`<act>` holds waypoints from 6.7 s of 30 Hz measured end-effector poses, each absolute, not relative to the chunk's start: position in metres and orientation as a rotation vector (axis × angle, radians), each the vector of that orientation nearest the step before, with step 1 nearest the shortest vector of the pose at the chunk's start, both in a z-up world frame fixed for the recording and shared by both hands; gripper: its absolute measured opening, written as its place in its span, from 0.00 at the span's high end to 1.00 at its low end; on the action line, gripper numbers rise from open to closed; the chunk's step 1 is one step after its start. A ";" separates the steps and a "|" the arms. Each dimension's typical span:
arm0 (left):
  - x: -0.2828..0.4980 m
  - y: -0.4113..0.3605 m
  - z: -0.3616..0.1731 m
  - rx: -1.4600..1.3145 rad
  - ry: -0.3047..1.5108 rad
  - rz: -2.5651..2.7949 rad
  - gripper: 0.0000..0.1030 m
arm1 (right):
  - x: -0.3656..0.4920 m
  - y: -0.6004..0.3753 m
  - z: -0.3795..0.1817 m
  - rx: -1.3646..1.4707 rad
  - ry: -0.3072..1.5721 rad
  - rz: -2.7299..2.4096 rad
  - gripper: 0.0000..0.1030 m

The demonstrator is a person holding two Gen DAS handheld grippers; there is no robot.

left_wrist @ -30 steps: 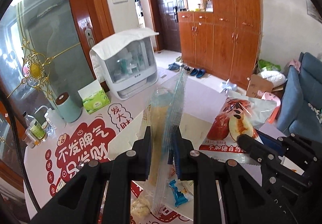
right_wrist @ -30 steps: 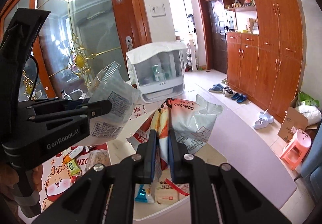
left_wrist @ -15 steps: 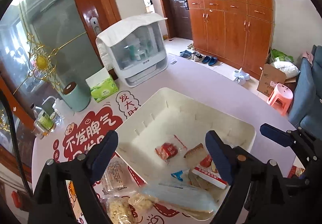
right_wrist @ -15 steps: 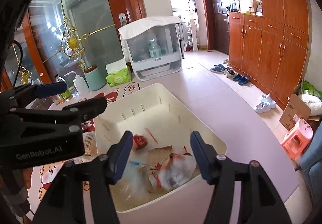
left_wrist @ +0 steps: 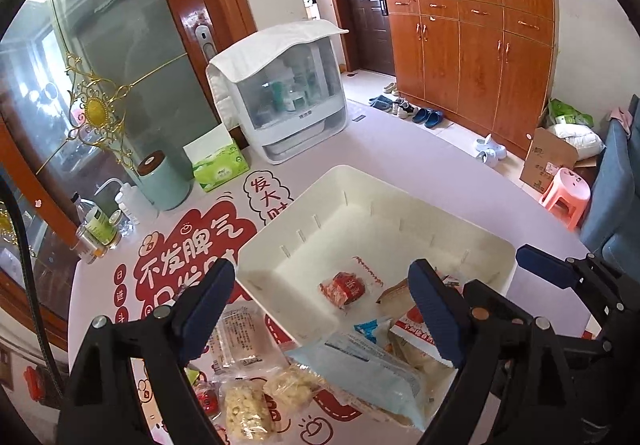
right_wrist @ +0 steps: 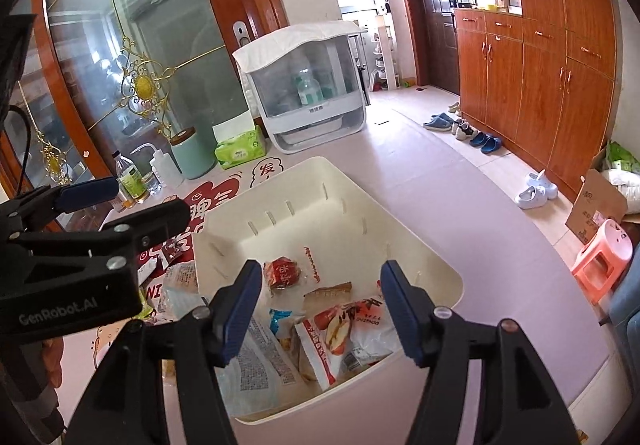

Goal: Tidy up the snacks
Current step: 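Withdraw both tools from the tray toward the remaining snacks, then grasp the white-red barcode packet with the left tool while the right tool grasps the dark red candy, then carry both packets over the white tray and open both tools to drop them, then withdraw both tools from the tray toward the remaining snacks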

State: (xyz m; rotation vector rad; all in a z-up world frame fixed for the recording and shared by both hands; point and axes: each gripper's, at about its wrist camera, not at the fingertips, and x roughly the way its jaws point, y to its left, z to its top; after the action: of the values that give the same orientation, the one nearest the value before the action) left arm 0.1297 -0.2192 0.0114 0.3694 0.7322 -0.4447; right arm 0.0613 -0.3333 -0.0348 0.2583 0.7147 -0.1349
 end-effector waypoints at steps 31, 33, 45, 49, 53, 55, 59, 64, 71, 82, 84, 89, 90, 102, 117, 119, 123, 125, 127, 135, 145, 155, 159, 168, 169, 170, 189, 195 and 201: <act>0.151 -0.009 0.035 0.246 0.731 -0.022 0.15 | 0.111 -0.256 -0.037 0.190 0.773 -0.006 0.40; 0.161 0.014 0.038 0.237 0.728 0.021 0.15 | 0.124 -0.244 -0.035 0.183 0.782 0.012 0.40; 0.259 0.100 -0.041 0.166 0.907 0.027 0.15 | 0.230 -0.149 -0.022 0.047 0.878 0.208 0.40; 0.297 0.101 -0.097 0.207 1.022 -0.004 0.15 | 0.276 -0.112 -0.038 -0.038 0.939 0.264 0.40; 0.336 0.119 -0.150 0.141 1.154 0.027 0.15 | 0.321 -0.079 -0.067 -0.068 1.022 0.304 0.40; 0.348 0.128 -0.167 0.075 1.197 0.046 0.17 | 0.340 -0.067 -0.084 -0.070 1.059 0.303 0.40; 0.368 0.144 -0.193 -0.082 1.255 0.097 0.18 | 0.376 -0.051 -0.131 -0.042 1.171 0.298 0.40; 0.383 0.160 -0.215 -0.256 1.310 0.156 0.24 | 0.398 -0.041 -0.175 -0.038 1.261 0.268 0.41; 0.392 0.158 -0.233 -0.303 1.353 0.184 0.26 | 0.399 -0.022 -0.207 -0.101 1.320 0.278 0.42; 0.380 0.145 -0.236 -0.220 1.340 0.189 0.36 | 0.389 -0.010 -0.213 -0.246 1.303 0.265 0.59; 0.370 0.145 -0.234 -0.217 1.323 0.178 0.40 | 0.385 -0.011 -0.212 -0.241 1.305 0.265 0.60; 0.337 0.149 -0.229 -0.208 1.265 0.171 0.53 | 0.375 -0.013 -0.210 -0.217 1.326 0.265 0.64; 0.332 0.151 -0.226 -0.201 1.261 0.182 0.53 | 0.373 -0.012 -0.209 -0.211 1.332 0.268 0.64; 0.263 0.150 -0.146 -0.111 1.083 0.130 0.53 | 0.326 -0.041 -0.151 -0.066 1.238 0.305 0.66; 0.167 0.064 -0.059 0.001 0.935 -0.078 0.53 | 0.200 -0.093 -0.062 0.068 1.053 0.386 0.66; 0.155 0.049 -0.052 0.016 0.922 -0.109 0.53 | 0.185 -0.104 -0.056 0.079 1.036 0.379 0.66; 0.135 0.012 -0.040 0.044 0.899 -0.179 0.53 | 0.153 -0.133 -0.044 0.116 1.005 0.349 0.66; 0.128 -0.003 -0.037 0.057 0.894 -0.211 0.53 | 0.138 -0.150 -0.040 0.149 0.998 0.333 0.66; 0.120 -0.023 -0.033 0.080 0.888 -0.251 0.53 | 0.128 -0.163 -0.036 0.171 0.990 0.316 0.66; 0.102 -0.099 -0.021 0.152 0.865 -0.398 0.53 | 0.086 -0.226 -0.025 0.239 0.947 0.196 0.66; 0.102 -0.167 -0.016 0.220 0.850 -0.503 0.53 | 0.063 -0.289 -0.022 0.319 0.901 0.054 0.66; 0.135 -0.217 -0.001 0.280 0.788 -0.514 0.53 | 0.074 -0.343 -0.014 0.348 0.855 -0.067 0.65; 0.155 -0.234 0.000 0.314 0.772 -0.507 0.53 | 0.087 -0.357 -0.010 0.343 0.842 -0.099 0.65; 0.197 -0.259 -0.025 0.324 0.829 -0.489 0.53 | 0.117 -0.369 -0.014 0.352 0.846 -0.122 0.65; 0.200 -0.260 -0.029 0.326 0.834 -0.486 0.53 | 0.119 -0.370 -0.014 0.351 0.849 -0.122 0.65; 0.202 -0.261 -0.032 0.327 0.838 -0.483 0.53 | 0.122 -0.370 -0.016 0.349 0.853 -0.122 0.65; 0.243 -0.269 -0.104 0.346 1.073 -0.431 0.14 | 0.156 -0.371 -0.069 0.371 1.014 -0.158 0.60; 0.240 -0.270 -0.121 0.383 1.087 -0.405 0.14 | 0.155 -0.369 -0.080 0.390 1.046 -0.154 0.58; 0.238 -0.270 -0.119 0.401 1.062 -0.391 0.14 | 0.154 -0.366 -0.083 0.392 1.059 -0.150 0.58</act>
State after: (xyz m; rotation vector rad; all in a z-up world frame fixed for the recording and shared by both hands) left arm 0.2383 -0.2701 -0.1189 0.4011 1.0623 -0.3906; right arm 0.1541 -0.3656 -0.0834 0.3924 1.0591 -0.1497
